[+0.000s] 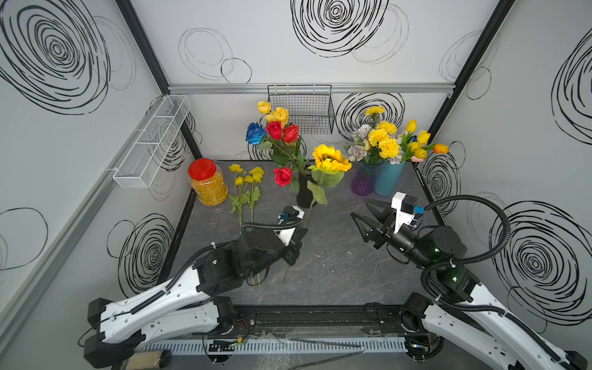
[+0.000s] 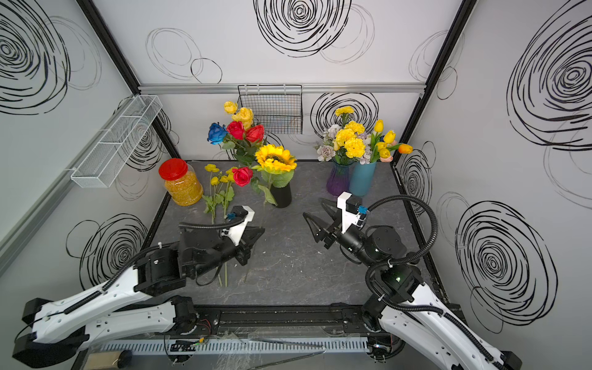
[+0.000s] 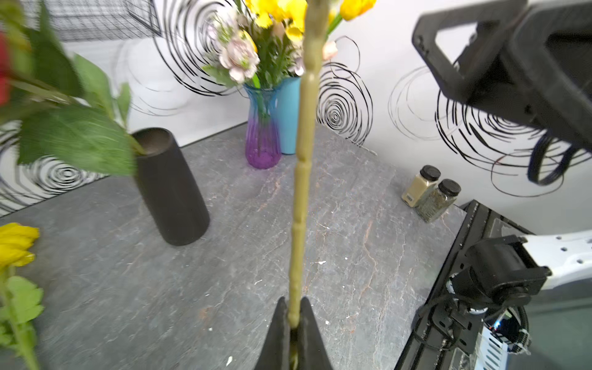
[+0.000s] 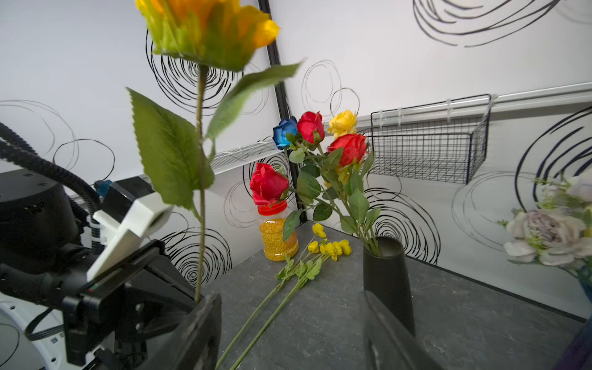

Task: Pick out yellow flowers from the vase
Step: Place the flower at the center of the board.

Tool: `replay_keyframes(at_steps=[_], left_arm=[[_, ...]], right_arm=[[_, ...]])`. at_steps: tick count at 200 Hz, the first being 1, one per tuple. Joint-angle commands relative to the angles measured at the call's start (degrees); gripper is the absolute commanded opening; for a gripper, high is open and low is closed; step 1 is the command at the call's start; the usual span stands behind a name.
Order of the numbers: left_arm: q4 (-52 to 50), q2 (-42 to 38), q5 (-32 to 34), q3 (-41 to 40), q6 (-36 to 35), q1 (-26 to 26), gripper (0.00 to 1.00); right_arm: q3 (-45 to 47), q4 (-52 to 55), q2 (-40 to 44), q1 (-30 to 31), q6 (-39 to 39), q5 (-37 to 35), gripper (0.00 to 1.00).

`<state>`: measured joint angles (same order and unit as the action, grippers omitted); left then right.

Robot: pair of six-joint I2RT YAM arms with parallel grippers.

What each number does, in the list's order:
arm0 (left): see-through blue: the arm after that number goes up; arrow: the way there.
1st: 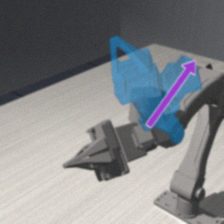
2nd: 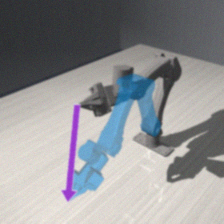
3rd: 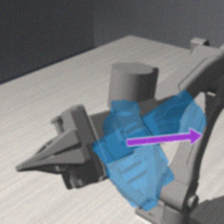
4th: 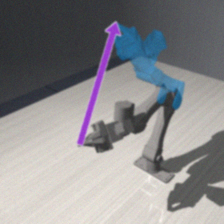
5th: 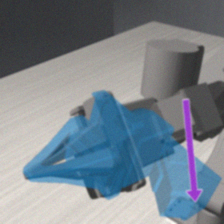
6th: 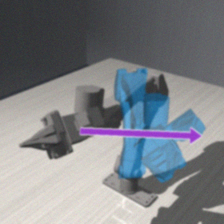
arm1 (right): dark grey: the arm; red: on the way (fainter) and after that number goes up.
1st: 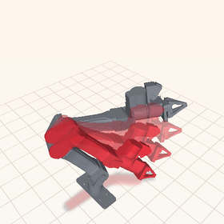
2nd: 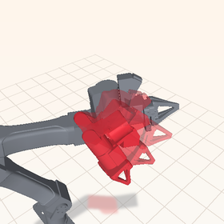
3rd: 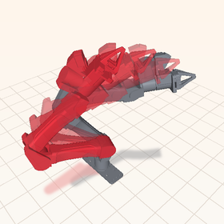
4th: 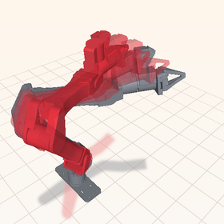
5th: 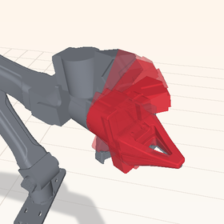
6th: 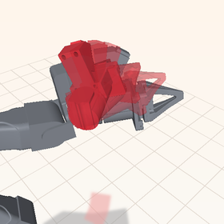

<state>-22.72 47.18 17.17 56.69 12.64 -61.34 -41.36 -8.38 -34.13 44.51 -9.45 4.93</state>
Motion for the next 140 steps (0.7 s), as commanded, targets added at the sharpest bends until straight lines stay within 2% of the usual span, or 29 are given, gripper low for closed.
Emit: replay_keyframes(at_steps=[1, 26, 48, 82, 98, 111, 140], left_arm=[[-10.2, -2.9, 7.9, 5.6, 0.5, 2.4, 0.00], [-17.1, -4.6, 10.7, 9.2, 2.4, 10.5, 0.00], [-18.4, -5.5, 7.0, 8.5, 2.5, 23.5, 0.00], [-17.4, -1.9, -16.0, 5.8, 3.3, 50.0, 0.00], [-16.0, 0.1, -25.5, 3.3, 3.2, 59.5, 0.00], [-15.0, 2.1, -28.7, 1.7, 1.8, 62.6, 0.00], [-14.7, 8.0, -29.6, -1.1, 0.4, 63.3, 0.00]], right_arm=[[1.6, -0.1, 0.2, -0.4, 1.7, -4.9, 0.72], [1.8, -0.1, -1.2, -1.1, 0.4, -5.3, 0.73], [2.7, -1.2, -3.0, -2.0, -0.7, -4.6, 0.74], [2.4, -1.2, -4.5, -3.1, -1.9, -3.5, 0.75], [2.7, -0.9, -3.7, -3.6, -1.2, -3.5, 0.77], [3.6, -1.1, -2.6, -4.1, -0.4, -3.2, 0.80], [5.0, -0.7, -1.0, -4.8, -0.3, -3.6, 0.82]])
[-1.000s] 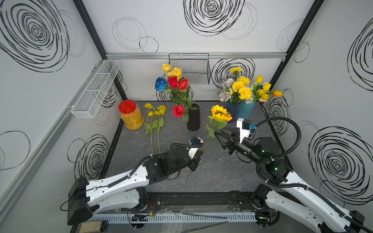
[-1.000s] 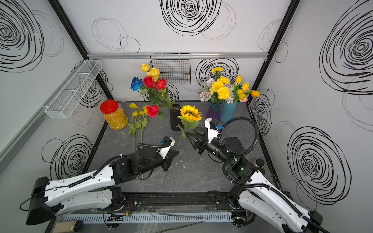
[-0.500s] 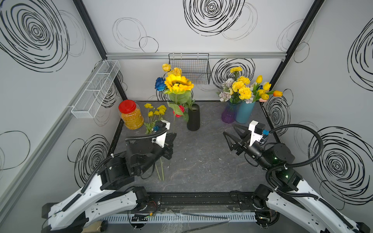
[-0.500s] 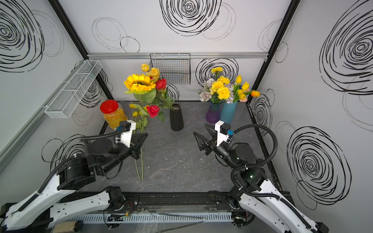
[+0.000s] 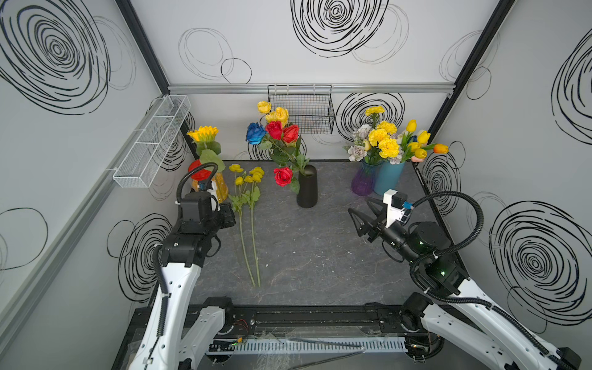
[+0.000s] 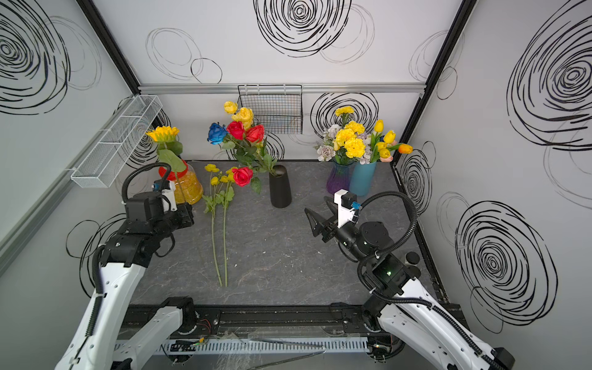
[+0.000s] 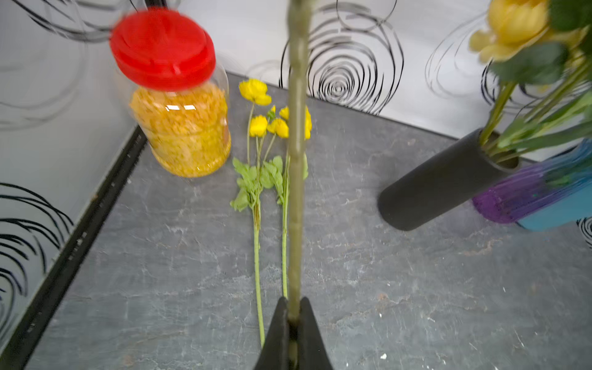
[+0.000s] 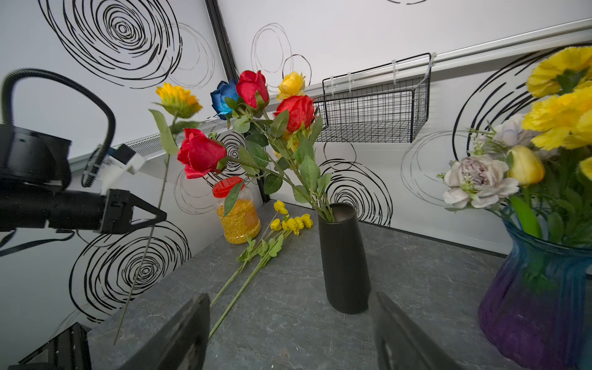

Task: Pick out yellow flowers from the vase
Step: Place the flower at the center of the board.

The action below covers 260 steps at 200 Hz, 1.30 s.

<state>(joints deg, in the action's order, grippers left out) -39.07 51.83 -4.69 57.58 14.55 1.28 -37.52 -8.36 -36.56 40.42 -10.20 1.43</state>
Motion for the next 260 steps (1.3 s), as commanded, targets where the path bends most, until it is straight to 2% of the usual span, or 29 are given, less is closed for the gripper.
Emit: replay_keyframes(at_steps=[1, 34, 88, 146, 172, 222, 229, 260], left_arm=[[1.7, 3.6, -7.9, -2.1, -1.6, 0.7, 0.00], [1.7, 12.0, -8.8, -3.7, -2.4, 0.5, 0.00], [1.9, 25.7, -5.1, -1.8, -2.6, -1.3, 0.00], [6.4, 36.5, -6.7, -2.6, -2.0, 0.0, 0.00], [6.7, 38.9, -6.5, -2.4, -2.2, 0.0, 0.00], [7.0, 40.5, -4.5, -3.9, -2.2, 2.1, 0.00], [6.9, 40.5, -4.4, -3.9, -2.2, 2.2, 0.07], [7.1, 38.8, -3.6, -4.3, -2.3, 2.2, 0.28]], right_arm=[[1.1, -0.7, 1.5, -0.8, 0.4, -0.1, 0.82], [2.0, -1.2, 1.6, -1.7, 0.3, 0.0, 0.84], [3.5, -2.7, 0.6, -2.2, -0.4, 1.1, 0.85], [5.5, -1.9, 3.1, -2.6, 0.1, 0.4, 0.86], [5.8, -1.0, 3.9, -3.0, 0.5, 0.1, 0.87], [4.2, 1.9, 2.7, -3.4, -2.5, -2.1, 0.96], [3.9, 2.4, 2.3, -3.4, -2.8, -2.2, 0.96], [2.3, 3.9, 1.1, -3.6, -4.1, -2.7, 1.00]])
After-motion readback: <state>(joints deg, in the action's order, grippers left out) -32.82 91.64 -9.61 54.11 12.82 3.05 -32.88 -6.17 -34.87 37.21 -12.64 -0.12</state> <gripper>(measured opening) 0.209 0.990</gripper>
